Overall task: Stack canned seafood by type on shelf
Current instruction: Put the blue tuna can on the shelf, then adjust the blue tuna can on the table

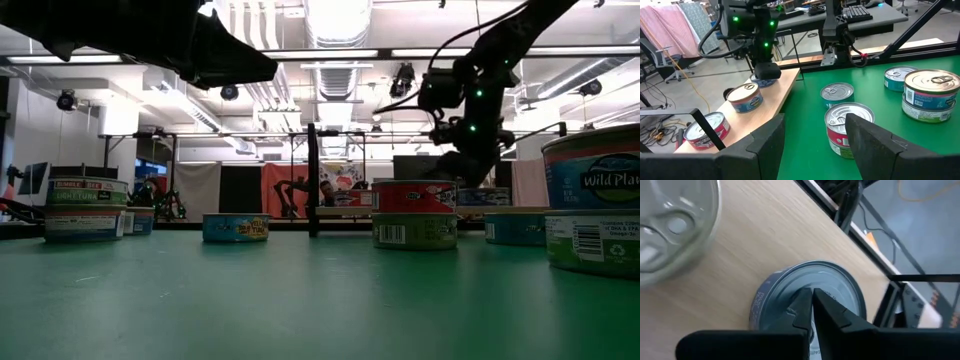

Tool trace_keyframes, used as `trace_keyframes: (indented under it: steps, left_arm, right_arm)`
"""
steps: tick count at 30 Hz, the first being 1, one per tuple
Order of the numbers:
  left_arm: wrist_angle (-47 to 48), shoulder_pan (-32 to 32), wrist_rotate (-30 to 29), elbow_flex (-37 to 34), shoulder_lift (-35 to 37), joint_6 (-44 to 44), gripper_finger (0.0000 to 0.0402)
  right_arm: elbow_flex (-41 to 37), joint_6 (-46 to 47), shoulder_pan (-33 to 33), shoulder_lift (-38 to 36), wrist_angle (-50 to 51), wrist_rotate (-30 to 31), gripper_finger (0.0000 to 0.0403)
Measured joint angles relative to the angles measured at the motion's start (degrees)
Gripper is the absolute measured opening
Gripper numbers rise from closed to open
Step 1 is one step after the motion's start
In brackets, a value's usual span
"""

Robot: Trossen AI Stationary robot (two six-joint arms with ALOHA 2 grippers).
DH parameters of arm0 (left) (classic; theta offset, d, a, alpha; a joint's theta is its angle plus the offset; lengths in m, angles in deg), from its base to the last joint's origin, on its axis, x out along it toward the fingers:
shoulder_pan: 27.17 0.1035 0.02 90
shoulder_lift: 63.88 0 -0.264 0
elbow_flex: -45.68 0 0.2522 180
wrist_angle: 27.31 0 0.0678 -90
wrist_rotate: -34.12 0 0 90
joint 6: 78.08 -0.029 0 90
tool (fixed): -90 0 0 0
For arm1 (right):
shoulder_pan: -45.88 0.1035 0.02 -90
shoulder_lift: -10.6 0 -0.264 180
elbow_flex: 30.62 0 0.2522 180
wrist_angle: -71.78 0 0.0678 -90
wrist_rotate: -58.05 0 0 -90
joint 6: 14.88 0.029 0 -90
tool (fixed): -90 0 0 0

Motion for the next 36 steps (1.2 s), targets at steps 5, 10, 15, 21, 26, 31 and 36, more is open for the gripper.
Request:
trace_keyframes:
  steps: [5,10,15,21,26,31,36]
  left_arm:
    - [0.00,-0.06,0.04,0.00,0.00,3.17,0.0192]
    - [-1.10,-1.37,6.60,-0.51,-0.76,14.03,0.0192]
    - [-8.37,-6.68,7.17,-0.60,-5.28,17.31,0.0189]
    - [-11.57,-11.11,5.92,4.10,-10.51,17.85,0.0181]
    - [-10.66,-12.69,5.86,8.58,-15.14,18.43,0.0175]
    - [-10.10,-13.43,5.86,12.52,-19.23,20.18,0.0173]
    - [-9.69,-13.87,5.83,14.80,-21.65,21.88,0.0173]
  right_arm:
    - [-0.06,-0.34,0.73,-3.22,-0.07,0.93,0.0009]
    - [-0.14,2.49,5.33,-8.91,-0.33,0.96,0.0009]
    - [-2.18,4.92,15.56,-13.70,-2.75,1.18,0.0009]
    - [-3.10,9.88,29.86,-16.78,-3.18,7.59,0.0009]
    - [-3.10,10.25,39.94,-17.24,-6.11,9.28,0.0009]
    - [-3.10,10.65,47.70,-17.24,-8.56,11.20,0.0009]
    - [-3.10,11.79,53.20,-17.24,-9.03,15.61,0.0009]
